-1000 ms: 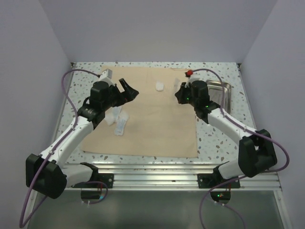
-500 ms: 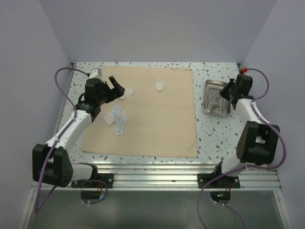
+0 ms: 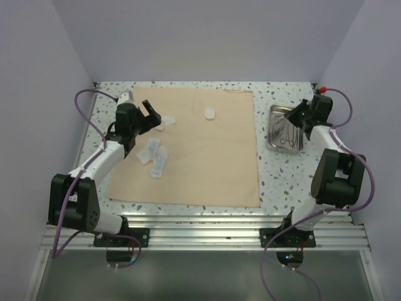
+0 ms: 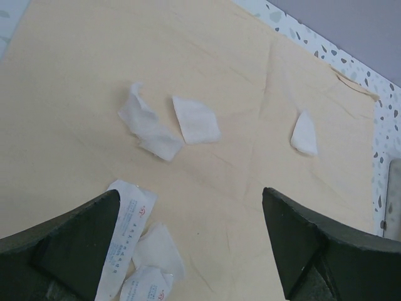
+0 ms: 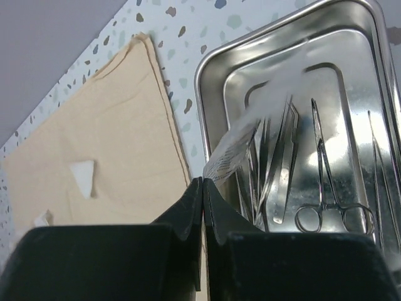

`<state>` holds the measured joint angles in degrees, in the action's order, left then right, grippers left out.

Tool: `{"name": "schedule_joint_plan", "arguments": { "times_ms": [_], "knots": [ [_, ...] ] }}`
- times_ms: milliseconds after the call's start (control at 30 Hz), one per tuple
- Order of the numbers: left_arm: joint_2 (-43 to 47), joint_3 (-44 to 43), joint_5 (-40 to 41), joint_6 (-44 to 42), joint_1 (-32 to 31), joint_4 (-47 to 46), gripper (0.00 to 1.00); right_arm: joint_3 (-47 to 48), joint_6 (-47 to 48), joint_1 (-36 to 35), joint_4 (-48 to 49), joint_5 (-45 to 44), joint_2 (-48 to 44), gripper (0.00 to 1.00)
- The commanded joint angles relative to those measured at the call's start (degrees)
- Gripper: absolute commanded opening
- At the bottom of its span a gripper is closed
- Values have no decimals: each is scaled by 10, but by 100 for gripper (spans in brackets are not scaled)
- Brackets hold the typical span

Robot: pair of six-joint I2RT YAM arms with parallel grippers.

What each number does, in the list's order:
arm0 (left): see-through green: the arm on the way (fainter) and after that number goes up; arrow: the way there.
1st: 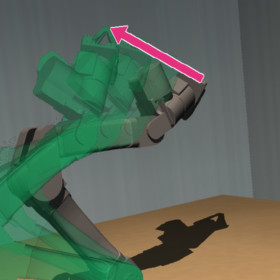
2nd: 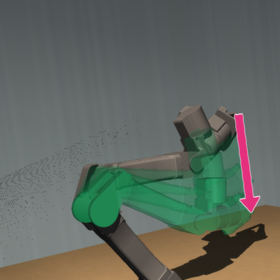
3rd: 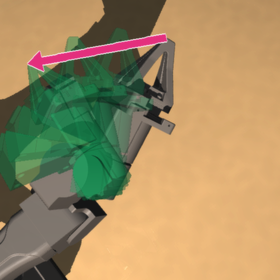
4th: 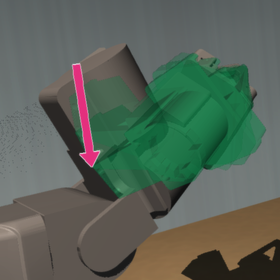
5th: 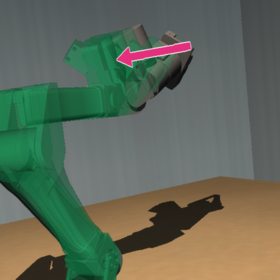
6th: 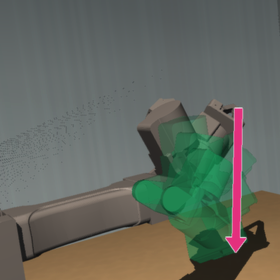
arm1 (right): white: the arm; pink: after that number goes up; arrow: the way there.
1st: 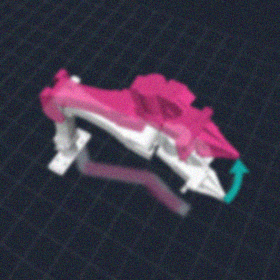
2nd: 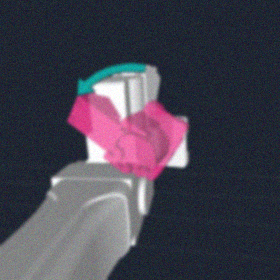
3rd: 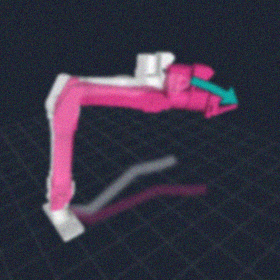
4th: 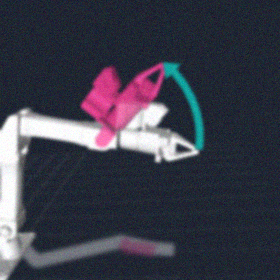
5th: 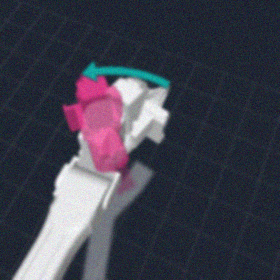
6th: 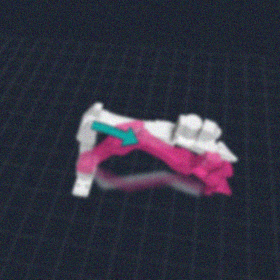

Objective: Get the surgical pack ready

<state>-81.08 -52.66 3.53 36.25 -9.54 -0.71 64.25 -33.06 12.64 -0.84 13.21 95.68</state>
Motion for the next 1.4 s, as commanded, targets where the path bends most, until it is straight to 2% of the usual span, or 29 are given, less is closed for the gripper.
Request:
{"name": "schedule_joint_plan", "arguments": {
  "times_ms": [0,133,167,200,233,267,300,500,633,800,967,1167,1367],
  "knots": [
    [-16,-16,24,-21,10,-42,100,1,-26,2,44,13,2,0],
    [-43,-31,29,-30,13,-46,100,-28,-31,4,22,-20,3,0],
    [-57,-32,29,-31,14,-49,100,-35,-31,5,13,-23,2,9],
    [-64,-34,29,-33,15,-57,100,-56,-34,5,10,-35,-4,13],
    [-71,-38,27,-35,15,-61,100,-71,-35,5,13,-41,-11,23],
    [-77,-40,27,-35,16,-64,100,-87,-36,5,19,-48,-38,53],
    [-90,-44,29,-35,16,-68,100,-116,-36,5,22,-64,-52,59],
    [-160,-96,38,-34,17,-51,100,-128,-4,-1,-24,-94,-149,61],
    [-224,-166,29,-52,17,-30,100,-121,10,-12,-37,-95,-189,61],
    [-308,-264,53,-80,17,75,100,-113,15,-19,-45,-82,-206,61],
    [-325,-270,57,-109,15,102,98,-113,9,-22,-38,-71,-204,61],
    [-313,-242,40,-168,7,90,98,-106,6,-26,-34,-62,-193,61],
    [-383,-325,44,-203,-6,174,88,-99,5,-31,-36,-57,-194,60]
  ]
}}
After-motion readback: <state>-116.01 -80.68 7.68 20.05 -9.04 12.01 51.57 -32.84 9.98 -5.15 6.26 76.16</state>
